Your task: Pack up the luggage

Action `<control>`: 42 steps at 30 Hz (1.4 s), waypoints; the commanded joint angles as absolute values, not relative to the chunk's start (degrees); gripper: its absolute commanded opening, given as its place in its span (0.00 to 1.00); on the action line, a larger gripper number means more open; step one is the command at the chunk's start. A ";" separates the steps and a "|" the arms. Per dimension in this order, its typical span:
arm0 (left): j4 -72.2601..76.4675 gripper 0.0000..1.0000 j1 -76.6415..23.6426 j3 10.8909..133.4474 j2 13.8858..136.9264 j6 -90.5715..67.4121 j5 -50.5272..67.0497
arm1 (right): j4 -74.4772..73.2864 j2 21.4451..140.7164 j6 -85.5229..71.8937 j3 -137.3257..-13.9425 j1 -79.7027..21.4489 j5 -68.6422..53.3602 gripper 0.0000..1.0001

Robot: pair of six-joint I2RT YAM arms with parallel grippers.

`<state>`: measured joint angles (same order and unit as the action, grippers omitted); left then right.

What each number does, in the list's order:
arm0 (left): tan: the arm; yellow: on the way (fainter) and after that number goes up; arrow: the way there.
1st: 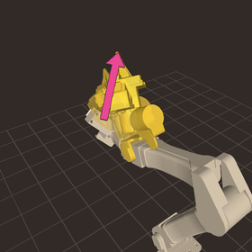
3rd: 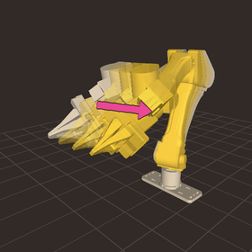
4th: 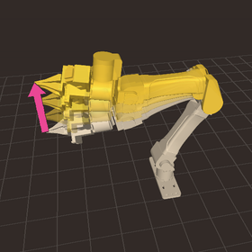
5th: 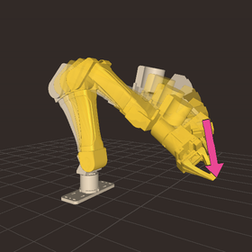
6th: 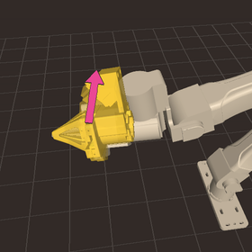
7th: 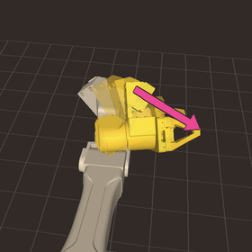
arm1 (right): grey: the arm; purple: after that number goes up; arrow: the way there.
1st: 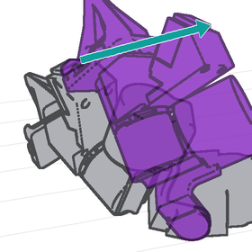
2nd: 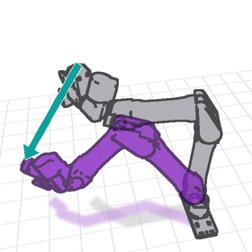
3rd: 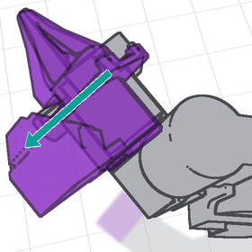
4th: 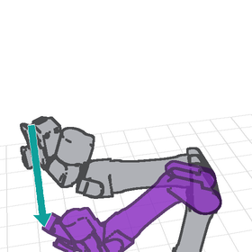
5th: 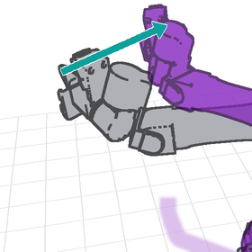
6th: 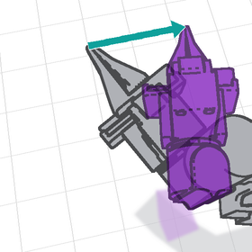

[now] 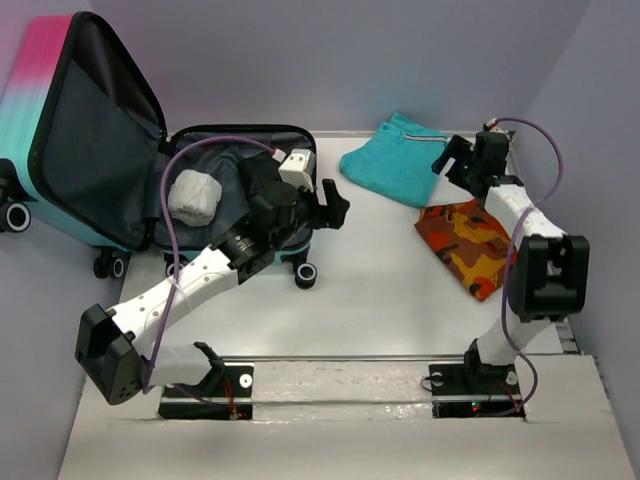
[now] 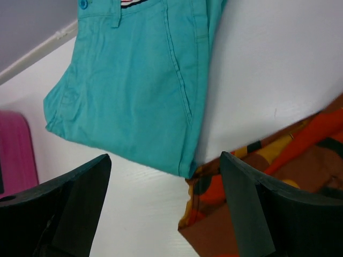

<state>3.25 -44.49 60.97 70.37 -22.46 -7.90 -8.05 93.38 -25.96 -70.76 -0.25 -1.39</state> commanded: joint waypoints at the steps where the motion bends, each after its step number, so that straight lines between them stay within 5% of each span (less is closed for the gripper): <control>1: 11.42 0.90 -47.80 58.54 71.28 -24.00 -7.29 | -5.54 105.43 -29.35 -81.20 2.54 -10.46 0.88; 12: 15.55 0.90 -52.65 54.14 72.86 -23.03 -5.19 | -11.25 124.62 -31.55 -96.68 3.08 -9.58 0.89; 20: 17.23 0.90 -52.73 55.02 74.97 -22.50 -4.22 | -15.03 132.53 -33.57 -100.37 2.38 -14.85 0.79; 24: 17.31 0.89 -52.73 56.42 76.02 -21.97 -4.39 | -13.89 133.94 -34.19 -99.85 0.88 -17.92 0.66; 29: 15.92 0.89 -52.73 58.35 77.60 -20.83 -5.01 | -11.78 130.63 -33.06 -96.69 0.88 -17.50 0.25; 37: 14.07 0.90 -52.65 66.25 86.45 -19.43 -5.71 | -12.04 125.51 -25.76 -91.93 9.92 -23.37 0.08; 42: 8.27 0.90 -51.07 81.69 97.71 -19.51 -6.51 | -12.48 125.68 -22.24 -90.62 12.22 -26.54 0.07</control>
